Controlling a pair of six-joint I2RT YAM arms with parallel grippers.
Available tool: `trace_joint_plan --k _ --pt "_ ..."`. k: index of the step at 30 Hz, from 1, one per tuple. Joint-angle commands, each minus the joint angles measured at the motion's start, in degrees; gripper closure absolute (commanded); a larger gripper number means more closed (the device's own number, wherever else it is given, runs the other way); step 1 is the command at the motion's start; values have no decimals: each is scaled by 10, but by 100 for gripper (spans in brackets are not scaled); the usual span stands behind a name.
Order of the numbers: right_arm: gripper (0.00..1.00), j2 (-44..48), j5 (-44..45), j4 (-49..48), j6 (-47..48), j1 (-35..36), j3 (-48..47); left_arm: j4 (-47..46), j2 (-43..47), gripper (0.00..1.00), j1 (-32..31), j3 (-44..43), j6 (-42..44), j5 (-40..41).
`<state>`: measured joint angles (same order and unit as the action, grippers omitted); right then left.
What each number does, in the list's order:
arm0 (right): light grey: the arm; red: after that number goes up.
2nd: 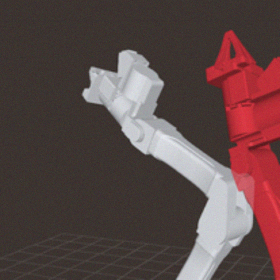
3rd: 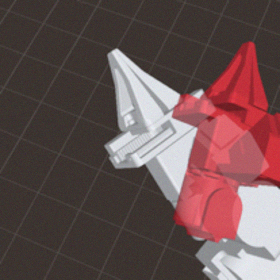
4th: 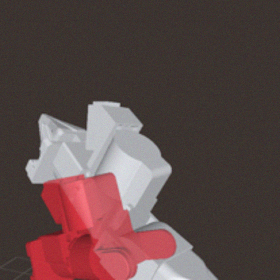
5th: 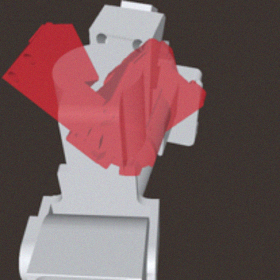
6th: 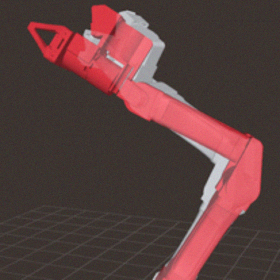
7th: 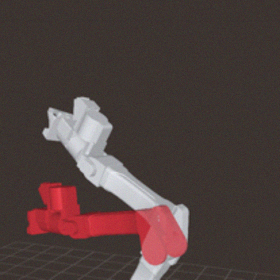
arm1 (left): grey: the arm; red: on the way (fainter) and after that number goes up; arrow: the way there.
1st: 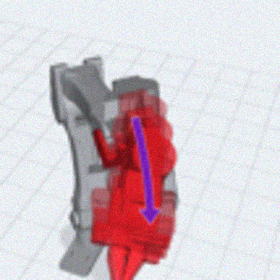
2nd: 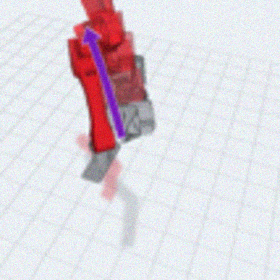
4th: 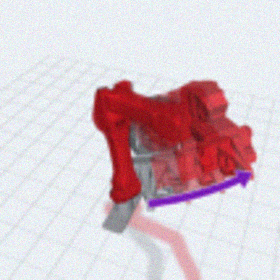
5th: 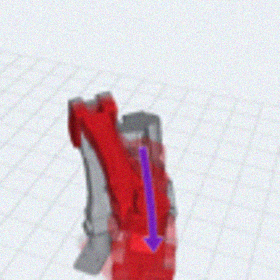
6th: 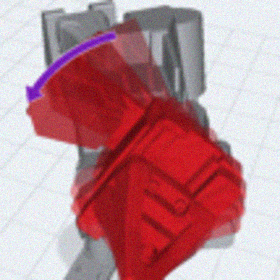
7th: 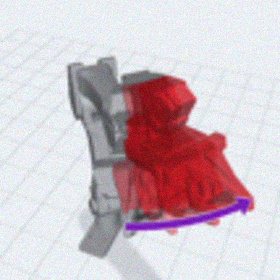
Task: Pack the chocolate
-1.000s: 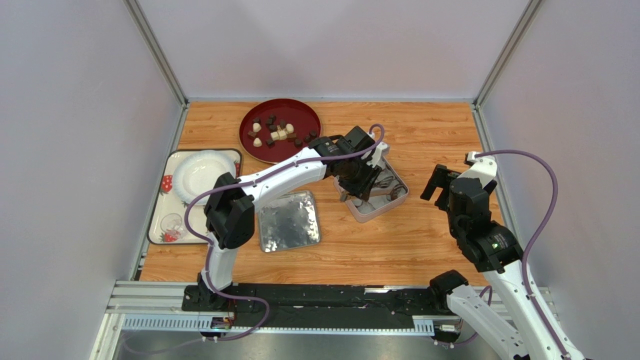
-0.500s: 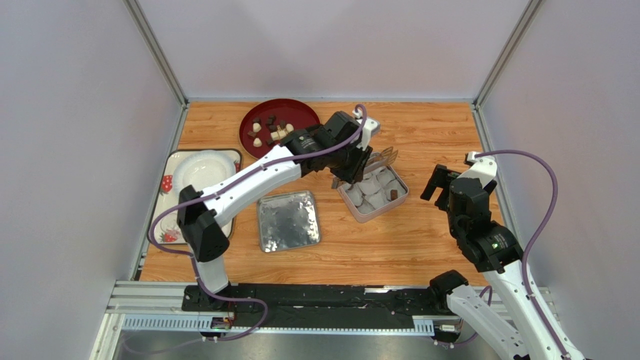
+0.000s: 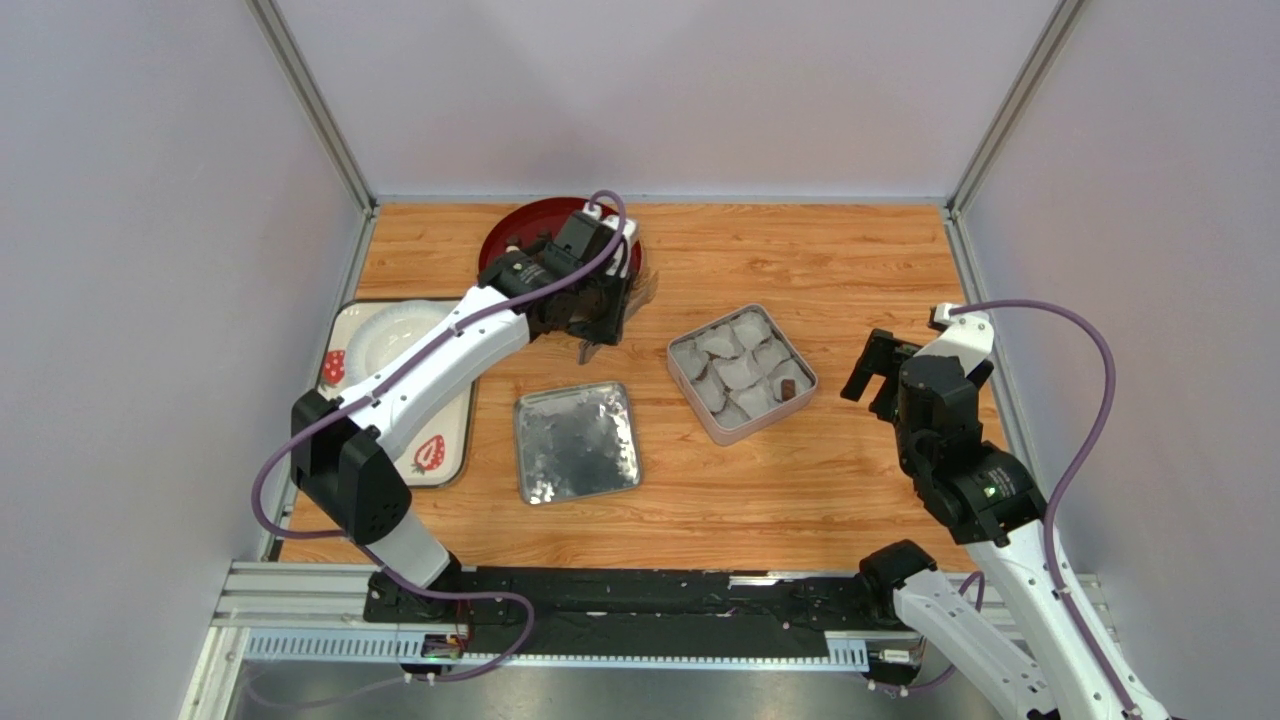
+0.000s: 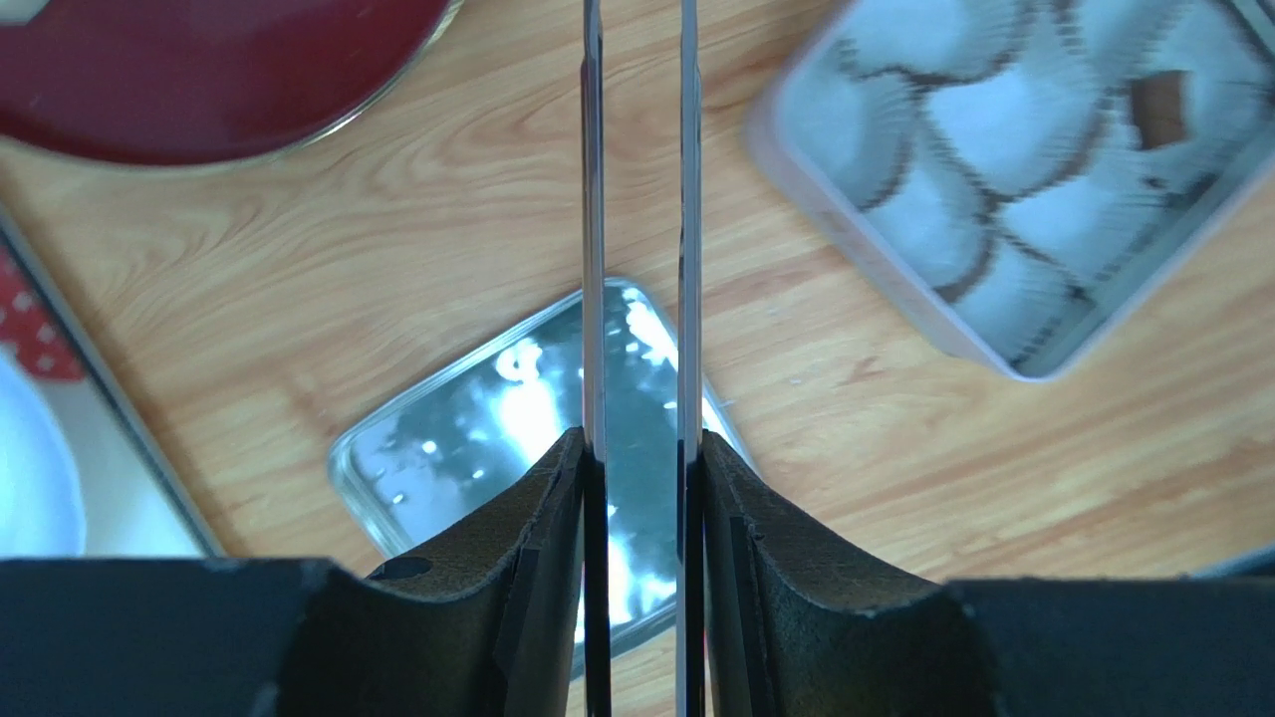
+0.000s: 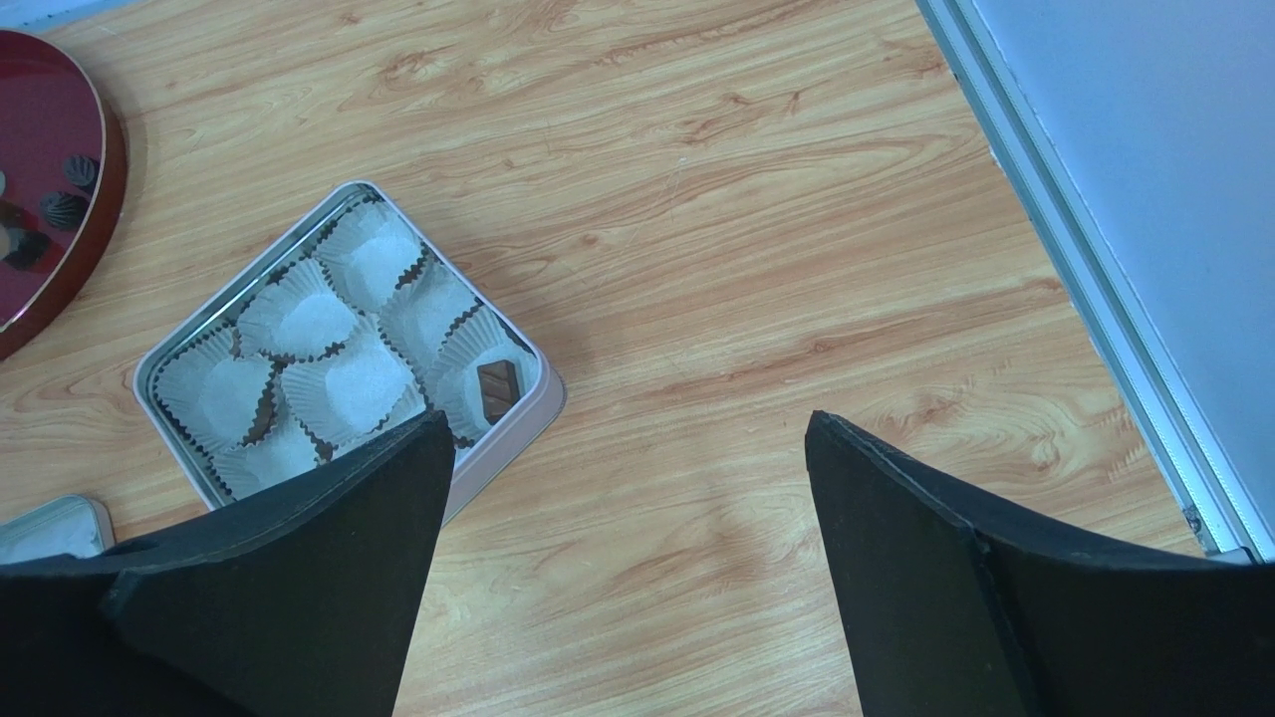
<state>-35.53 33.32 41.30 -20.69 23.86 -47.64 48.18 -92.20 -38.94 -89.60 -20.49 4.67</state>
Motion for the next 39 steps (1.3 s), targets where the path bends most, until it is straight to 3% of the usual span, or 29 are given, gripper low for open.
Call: trace_joint_plan --k 1,7,17,23,39 --pt "8 3 -2 -25 3 0 1 0 38 61 53 28 -26 41" --pt "8 0 -8 -26 1 0 2 -14 33 60 129 60 -34 73" --pt "8 5 -16 -28 5 0 2 -62 -19 57 192 52 -54 100" --pt "8 8 -19 -29 5 0 1 -50 -79 53 205 4 -61 76" --pt "8 13 -17 -28 5 0 2 -32 -133 52 214 -26 -73 56"
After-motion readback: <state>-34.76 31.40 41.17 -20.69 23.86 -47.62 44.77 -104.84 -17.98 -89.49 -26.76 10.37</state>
